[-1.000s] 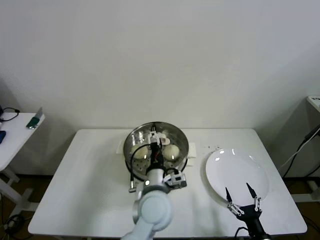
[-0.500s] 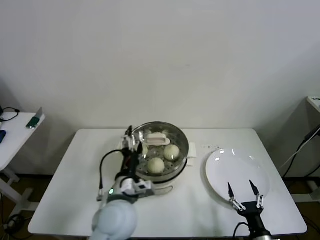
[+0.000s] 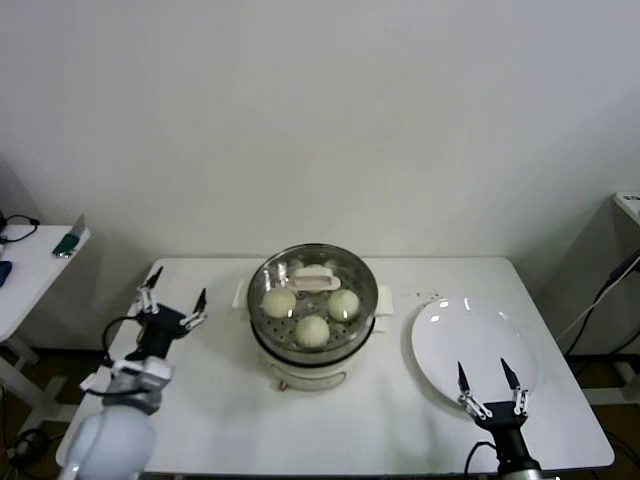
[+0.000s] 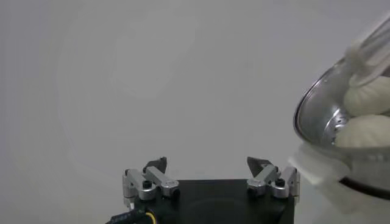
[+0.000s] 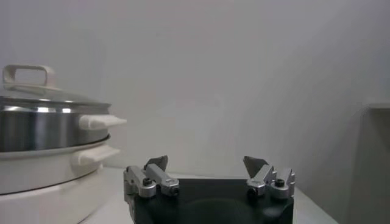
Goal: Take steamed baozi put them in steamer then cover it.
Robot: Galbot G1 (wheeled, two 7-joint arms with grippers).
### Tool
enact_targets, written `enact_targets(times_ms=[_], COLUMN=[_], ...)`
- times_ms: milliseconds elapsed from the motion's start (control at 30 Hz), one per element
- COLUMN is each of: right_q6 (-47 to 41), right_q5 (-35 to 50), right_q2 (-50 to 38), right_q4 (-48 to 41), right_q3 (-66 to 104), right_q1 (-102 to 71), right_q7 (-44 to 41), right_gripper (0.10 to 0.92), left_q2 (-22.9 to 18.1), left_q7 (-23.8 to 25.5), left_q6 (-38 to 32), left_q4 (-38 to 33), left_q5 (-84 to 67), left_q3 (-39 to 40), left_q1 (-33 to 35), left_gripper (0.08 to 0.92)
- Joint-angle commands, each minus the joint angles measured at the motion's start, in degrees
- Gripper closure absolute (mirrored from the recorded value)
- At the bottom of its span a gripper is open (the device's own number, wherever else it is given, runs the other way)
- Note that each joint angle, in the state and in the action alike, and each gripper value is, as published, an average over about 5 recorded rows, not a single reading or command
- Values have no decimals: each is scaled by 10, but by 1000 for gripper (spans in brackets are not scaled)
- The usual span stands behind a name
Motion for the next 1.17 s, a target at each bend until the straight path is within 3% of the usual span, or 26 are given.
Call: enact_targets(times_ms=[33,200,433,1167], right_q6=[3,3,10,16], right_q5=[9,29,47,51], right_q2=[0,-2,-8,-8], right_q4=[-13,-16,-21,-24], right_q3=[-6,-9,-12,-12], right_q1=[3,4,1,0], right_q7=[0,-1,-4,-6], right_gripper=[203,203,203,203], left_q2=[7,-25,-54,-66], left_q7=[-9,0,1,2], left_q6=[-220,-274,-296,-306], left_q4=[131,163,169,156], left_q5=[-393,-372,-357,-349], left_q3=[-120,-84,-60,-47], left_q1=[110,123,132,133], left_gripper=[177,177,177,177])
